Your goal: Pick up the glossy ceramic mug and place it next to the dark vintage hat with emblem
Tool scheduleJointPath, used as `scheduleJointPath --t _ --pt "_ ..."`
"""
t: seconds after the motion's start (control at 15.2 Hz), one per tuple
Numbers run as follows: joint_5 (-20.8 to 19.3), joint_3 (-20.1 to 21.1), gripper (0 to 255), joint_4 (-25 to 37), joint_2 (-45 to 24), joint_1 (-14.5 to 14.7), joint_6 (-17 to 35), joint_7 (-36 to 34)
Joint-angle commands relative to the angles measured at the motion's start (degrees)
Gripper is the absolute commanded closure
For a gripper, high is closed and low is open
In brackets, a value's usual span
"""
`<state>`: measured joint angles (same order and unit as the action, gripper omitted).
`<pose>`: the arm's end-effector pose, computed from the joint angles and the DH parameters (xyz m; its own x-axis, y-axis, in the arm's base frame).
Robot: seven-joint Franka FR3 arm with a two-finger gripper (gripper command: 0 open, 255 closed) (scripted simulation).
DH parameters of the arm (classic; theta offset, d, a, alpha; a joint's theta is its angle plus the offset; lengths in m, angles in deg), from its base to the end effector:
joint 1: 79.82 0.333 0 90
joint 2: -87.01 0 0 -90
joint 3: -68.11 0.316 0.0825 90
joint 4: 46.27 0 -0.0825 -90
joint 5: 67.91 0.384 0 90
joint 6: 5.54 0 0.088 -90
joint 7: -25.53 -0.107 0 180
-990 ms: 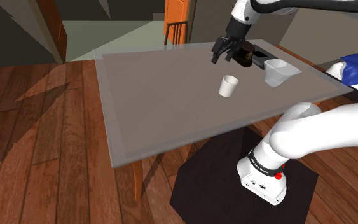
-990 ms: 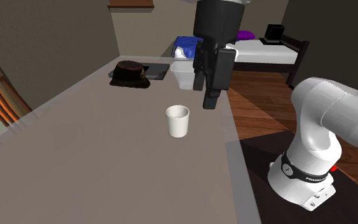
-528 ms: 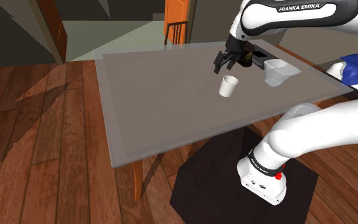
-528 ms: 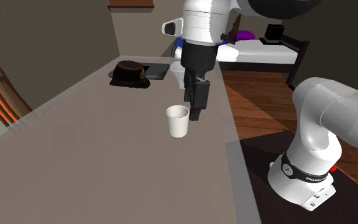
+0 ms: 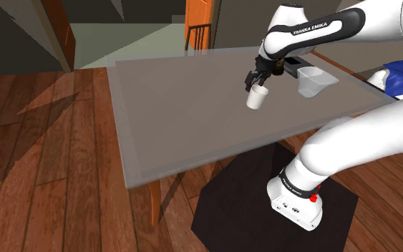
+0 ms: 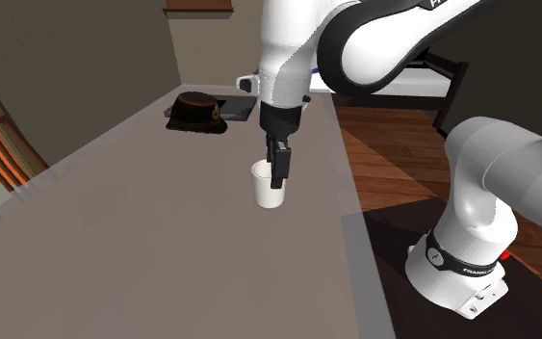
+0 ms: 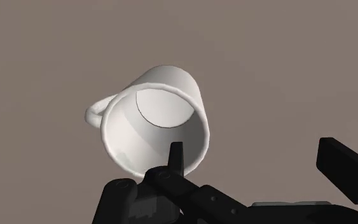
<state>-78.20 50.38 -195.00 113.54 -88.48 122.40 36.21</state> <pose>0.3584 -0.1821 0.4114 0.9864 -0.1423 0.0828 -0.1452 -0.9890 0.0299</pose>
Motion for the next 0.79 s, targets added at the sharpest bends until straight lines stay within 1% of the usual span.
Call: scheduleJointPath --t 0.0,0.07,0.53,0.73 --pt "-1.30 -1.35 0 -0.12 -2.94 -0.84 3.16 1.25" --pt "-1.76 -1.97 0 -0.03 -4.34 -1.16 4.50 1.81" --pt "-1.39 -3.13 0 -2.12 -8.89 -0.84 11.11 2.33" --pt "-1.33 -3.22 0 -2.26 -9.30 -0.81 11.66 2.39"
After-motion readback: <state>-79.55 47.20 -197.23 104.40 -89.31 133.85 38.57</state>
